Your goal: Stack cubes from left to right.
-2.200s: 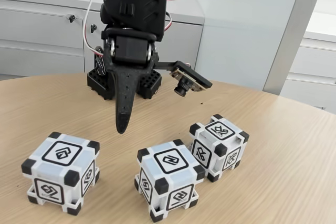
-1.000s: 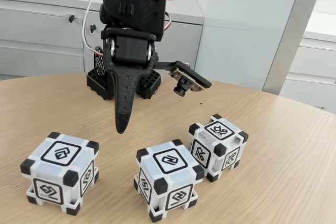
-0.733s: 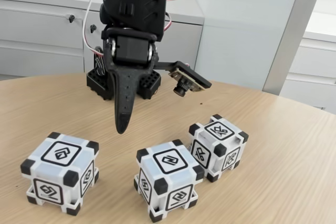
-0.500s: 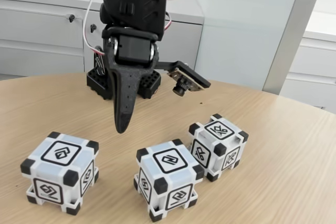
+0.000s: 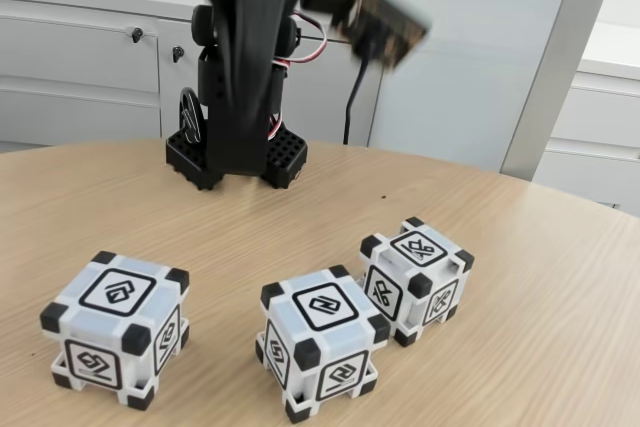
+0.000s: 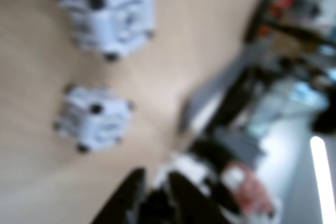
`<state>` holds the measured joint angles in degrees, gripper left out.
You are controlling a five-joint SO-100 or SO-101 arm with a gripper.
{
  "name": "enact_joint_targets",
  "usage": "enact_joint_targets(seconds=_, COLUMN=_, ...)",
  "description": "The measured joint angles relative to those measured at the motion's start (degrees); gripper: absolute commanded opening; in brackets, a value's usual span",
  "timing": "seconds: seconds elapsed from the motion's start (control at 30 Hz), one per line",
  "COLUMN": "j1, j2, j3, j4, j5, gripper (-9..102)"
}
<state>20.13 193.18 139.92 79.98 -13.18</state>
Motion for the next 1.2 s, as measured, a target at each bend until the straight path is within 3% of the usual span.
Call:
enact_joint_targets(seconds=0.27, j1=0.0, j2=-16.0, j3=-17.4, j4=0.3, j5=4.8, gripper=20)
enact_joint_targets(seconds=0.43, j1=-1.1, j2=-32.3, j3=-24.3, j4=0.3, j5=6.0, gripper=24)
enact_joint_targets(seconds=0.77, j1=-15.9, j2=-53.6, j3=-26.2, j4=2.2, j5=1.8, gripper=32)
enact_joint_targets(seconds=1.07, j1=-31.2, j2=-62.5, j3=-26.2, j4=3.2, j5=13.1, gripper=33)
enact_joint_targets(seconds=1.2, j1=-31.5, j2=-67.9, j3=-26.2, j4=3.2, j5=17.1, gripper=33)
